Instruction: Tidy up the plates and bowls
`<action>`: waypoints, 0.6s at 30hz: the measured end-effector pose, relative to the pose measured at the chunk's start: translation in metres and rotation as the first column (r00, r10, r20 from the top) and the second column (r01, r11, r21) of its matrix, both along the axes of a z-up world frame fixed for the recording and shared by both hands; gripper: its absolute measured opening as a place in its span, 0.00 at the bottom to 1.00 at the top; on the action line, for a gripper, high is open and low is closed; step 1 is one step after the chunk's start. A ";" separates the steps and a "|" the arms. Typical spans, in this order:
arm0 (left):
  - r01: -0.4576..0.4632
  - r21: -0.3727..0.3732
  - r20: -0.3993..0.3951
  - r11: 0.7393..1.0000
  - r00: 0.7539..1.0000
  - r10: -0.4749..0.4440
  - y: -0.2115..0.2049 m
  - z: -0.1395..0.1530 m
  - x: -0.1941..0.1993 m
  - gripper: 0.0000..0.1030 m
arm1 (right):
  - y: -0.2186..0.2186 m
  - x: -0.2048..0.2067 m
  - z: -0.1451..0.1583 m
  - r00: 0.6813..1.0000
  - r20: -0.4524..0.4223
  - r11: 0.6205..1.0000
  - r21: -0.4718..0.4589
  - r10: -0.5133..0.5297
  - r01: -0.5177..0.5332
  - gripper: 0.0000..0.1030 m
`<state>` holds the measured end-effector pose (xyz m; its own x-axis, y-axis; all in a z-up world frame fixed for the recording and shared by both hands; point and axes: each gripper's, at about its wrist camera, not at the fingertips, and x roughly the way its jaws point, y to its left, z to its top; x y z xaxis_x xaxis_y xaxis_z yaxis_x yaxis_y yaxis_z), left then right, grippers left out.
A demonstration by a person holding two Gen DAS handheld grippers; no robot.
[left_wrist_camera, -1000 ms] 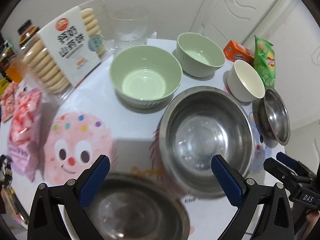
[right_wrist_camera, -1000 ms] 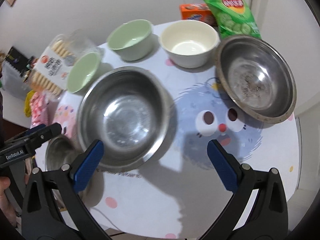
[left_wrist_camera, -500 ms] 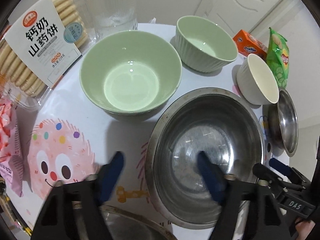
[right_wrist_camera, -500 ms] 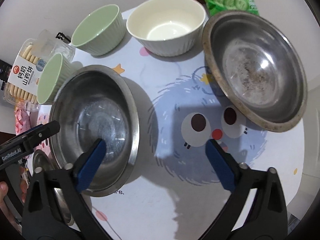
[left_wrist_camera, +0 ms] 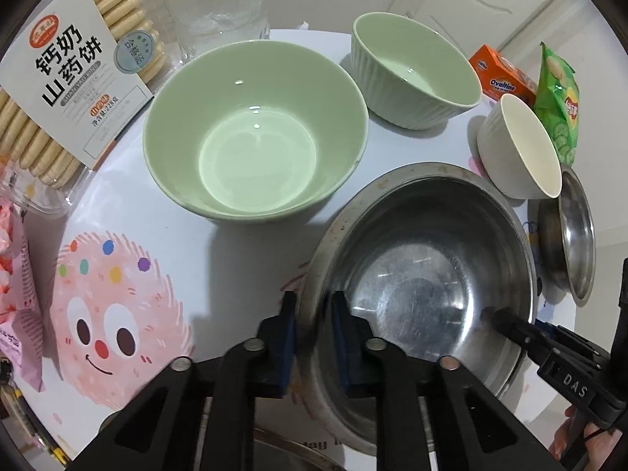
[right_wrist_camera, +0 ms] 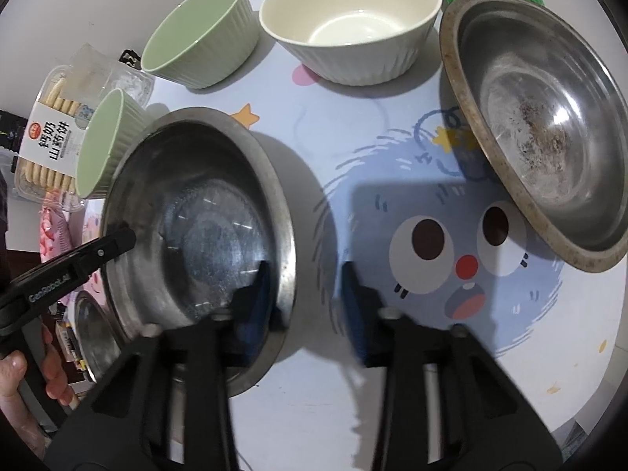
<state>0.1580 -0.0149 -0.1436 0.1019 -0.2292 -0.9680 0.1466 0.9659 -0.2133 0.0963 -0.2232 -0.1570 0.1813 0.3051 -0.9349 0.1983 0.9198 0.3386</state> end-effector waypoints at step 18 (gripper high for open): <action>-0.036 -0.009 0.052 0.999 0.998 0.036 0.007 0.042 -0.032 0.15 | 0.010 -0.011 0.035 0.997 0.066 1.000 -0.010 0.028 -0.028 0.12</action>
<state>0.1259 -0.0074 -0.1014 0.1601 -0.2319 -0.9595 0.1228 0.9691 -0.2138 0.0854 -0.2136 -0.1216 0.2339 0.3026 -0.9240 0.1499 0.9277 0.3418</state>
